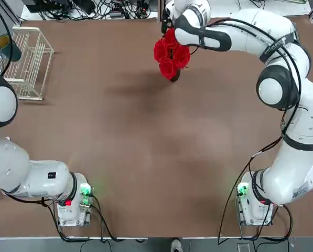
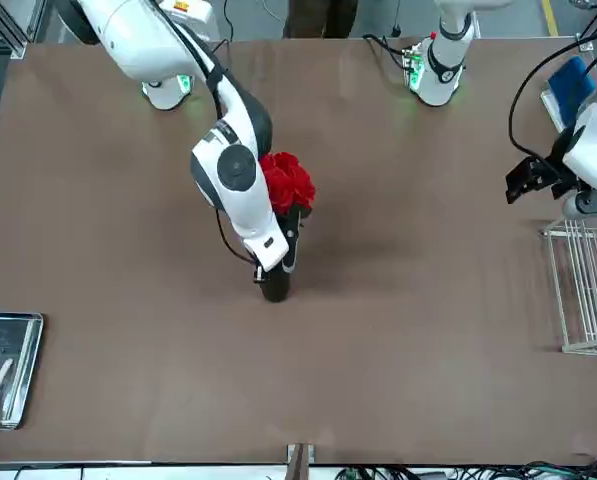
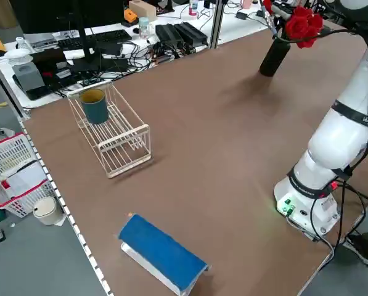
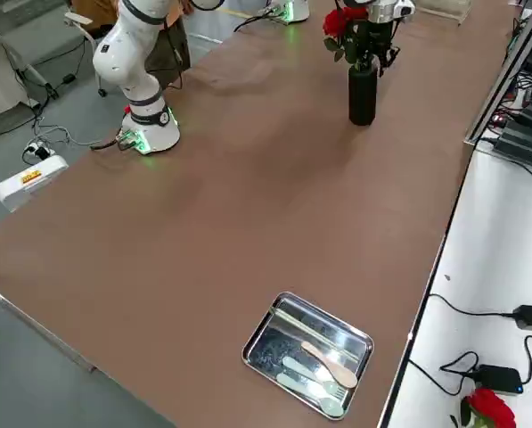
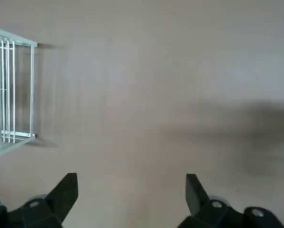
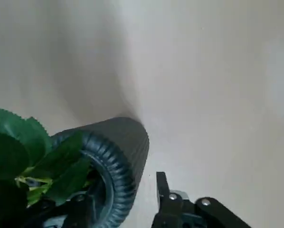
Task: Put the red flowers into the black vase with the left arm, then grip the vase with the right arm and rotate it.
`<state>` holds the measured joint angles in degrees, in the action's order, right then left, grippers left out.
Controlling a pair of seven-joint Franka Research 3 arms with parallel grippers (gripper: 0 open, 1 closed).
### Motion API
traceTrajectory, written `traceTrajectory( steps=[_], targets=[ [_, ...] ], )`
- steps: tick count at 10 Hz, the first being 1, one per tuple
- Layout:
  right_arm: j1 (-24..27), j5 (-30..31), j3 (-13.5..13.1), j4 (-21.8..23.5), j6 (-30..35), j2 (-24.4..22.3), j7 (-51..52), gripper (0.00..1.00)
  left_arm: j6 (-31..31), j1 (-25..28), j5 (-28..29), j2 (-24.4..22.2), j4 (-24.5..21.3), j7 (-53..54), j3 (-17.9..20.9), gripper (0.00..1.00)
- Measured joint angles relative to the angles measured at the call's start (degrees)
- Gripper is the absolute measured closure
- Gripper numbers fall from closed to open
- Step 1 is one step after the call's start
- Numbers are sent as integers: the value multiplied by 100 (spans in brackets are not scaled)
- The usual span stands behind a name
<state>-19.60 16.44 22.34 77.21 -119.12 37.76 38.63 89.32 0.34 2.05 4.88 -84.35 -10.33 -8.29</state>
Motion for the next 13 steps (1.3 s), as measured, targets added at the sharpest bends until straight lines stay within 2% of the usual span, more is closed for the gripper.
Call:
traceTrajectory(
  steps=[4, 9, 13],
  targets=[
    [98, -347, -40, -43, 3, 1, -7, 41, 0, 0, 0, 0, 31, 0, -9, 0],
    [327, -804, -50, -138, 7, 3, -5, 38, 5, -1, 0, 0, 37, 0, -10, 0],
    [361, -944, -50, -218, 49, 4, -6, 36, 13, 0, 0, 0, 38, 0, -8, 0]
  ],
)
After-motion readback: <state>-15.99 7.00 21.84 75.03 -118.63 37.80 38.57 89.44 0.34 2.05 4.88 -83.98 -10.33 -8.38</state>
